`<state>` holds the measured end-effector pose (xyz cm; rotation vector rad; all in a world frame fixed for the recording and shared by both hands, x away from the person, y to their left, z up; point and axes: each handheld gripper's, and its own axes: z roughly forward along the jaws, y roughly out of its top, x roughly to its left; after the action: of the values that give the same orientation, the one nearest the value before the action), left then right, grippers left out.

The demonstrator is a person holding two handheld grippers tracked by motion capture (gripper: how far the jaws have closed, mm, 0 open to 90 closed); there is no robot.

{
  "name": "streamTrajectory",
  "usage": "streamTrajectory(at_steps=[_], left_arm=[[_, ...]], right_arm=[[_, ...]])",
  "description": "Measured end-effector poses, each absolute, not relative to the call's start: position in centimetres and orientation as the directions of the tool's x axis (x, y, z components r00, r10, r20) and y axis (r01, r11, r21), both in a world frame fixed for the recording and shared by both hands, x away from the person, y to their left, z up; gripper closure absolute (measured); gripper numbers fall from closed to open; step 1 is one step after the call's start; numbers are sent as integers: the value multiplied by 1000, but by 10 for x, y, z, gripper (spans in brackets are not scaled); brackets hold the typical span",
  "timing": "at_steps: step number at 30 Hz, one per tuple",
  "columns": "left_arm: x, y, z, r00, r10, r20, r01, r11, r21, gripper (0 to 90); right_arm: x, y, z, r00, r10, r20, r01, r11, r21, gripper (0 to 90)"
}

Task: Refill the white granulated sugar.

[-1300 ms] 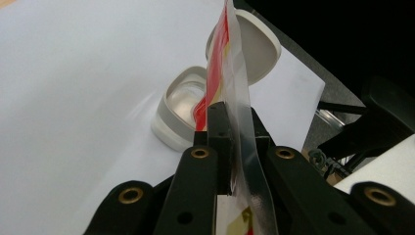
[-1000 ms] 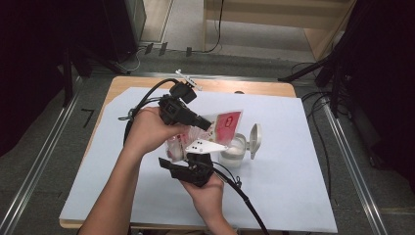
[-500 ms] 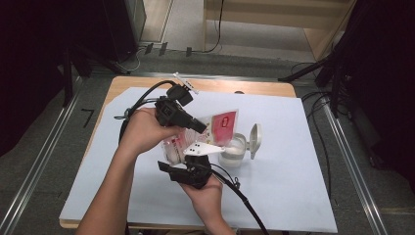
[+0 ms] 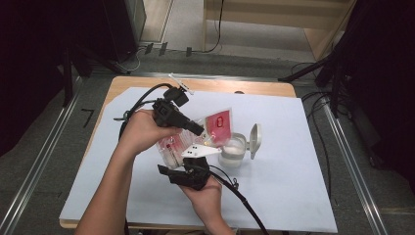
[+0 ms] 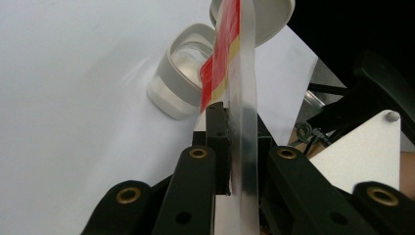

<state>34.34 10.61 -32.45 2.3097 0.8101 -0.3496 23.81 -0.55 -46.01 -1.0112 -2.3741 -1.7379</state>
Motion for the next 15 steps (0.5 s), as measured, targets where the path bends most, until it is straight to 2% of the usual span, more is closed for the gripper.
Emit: streamTrajectory(at_steps=[7,15], left_arm=[[348,105,-334,772,439,-459,633,-598,492,827],[347,98,-338,797,432,-422,602,-624,499,866]], right_arm=[[238,-4,-463,-789,484,378,515,185,837,574],[238,-4,-466,-792,486,371,512,196,837,571]])
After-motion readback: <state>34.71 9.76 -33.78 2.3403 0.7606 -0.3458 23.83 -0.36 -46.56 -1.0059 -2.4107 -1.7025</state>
